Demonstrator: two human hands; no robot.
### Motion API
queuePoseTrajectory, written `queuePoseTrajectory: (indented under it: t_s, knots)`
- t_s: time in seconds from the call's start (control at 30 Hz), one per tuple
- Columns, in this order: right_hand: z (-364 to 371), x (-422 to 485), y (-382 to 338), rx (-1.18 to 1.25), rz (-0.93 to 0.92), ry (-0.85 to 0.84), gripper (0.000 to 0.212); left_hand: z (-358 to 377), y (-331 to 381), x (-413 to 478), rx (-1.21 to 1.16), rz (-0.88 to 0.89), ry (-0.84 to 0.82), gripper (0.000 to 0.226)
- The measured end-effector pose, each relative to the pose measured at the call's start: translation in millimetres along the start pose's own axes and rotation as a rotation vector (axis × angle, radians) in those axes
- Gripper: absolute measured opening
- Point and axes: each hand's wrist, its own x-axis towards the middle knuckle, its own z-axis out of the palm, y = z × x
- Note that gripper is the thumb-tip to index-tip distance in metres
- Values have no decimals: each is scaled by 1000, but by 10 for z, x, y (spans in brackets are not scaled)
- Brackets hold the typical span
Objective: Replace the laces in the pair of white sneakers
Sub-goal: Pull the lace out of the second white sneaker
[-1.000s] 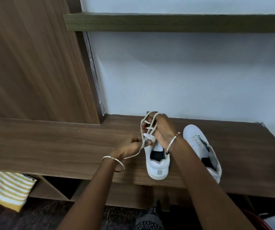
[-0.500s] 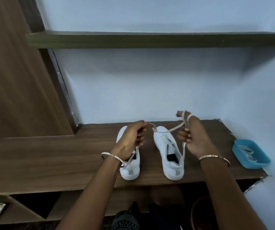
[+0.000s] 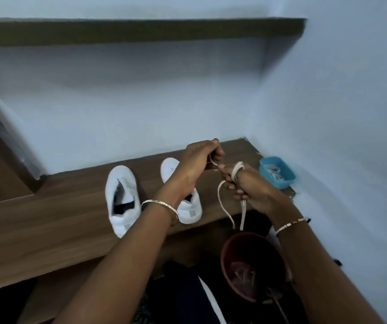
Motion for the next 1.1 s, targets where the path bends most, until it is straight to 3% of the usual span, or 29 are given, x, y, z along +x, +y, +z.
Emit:
queuePoseTrajectory:
  t_s: [0.1, 0.17, 0.33, 0.5, 0.67, 0.8, 1.07, 1.1]
  knots:
    - [-294, -82, 259, -140, 45, 301, 50, 165, -501, 11, 175, -47, -29, 33]
    - [-441, -115, 538, -113, 78, 361, 49, 302, -884, -5, 242, -132, -81, 29]
    - [-654, -135, 1320, -51, 207, 369, 43, 605, -1705, -48, 242, -382, -109, 20]
    - [-898, -76, 1876, -255, 285, 354, 39, 779, -2177, -13, 231, -543, -123, 15]
    - [-1019, 91, 2272, -661, 434, 243, 31, 840, -2397, 64, 403, -676, -213, 28]
    - [-1120, 257, 2498, -991, 572, 124, 48, 800, -2442, 163, 466, -659, -162, 30]
    - [-1164, 217, 2048, -717, 406, 636, 5, 807, -2437, 407, 479, -572, -173, 20]
    - [-1191, 222, 1960, -652, 354, 701, 10, 841, -2386, 453, 454, -541, -173, 18]
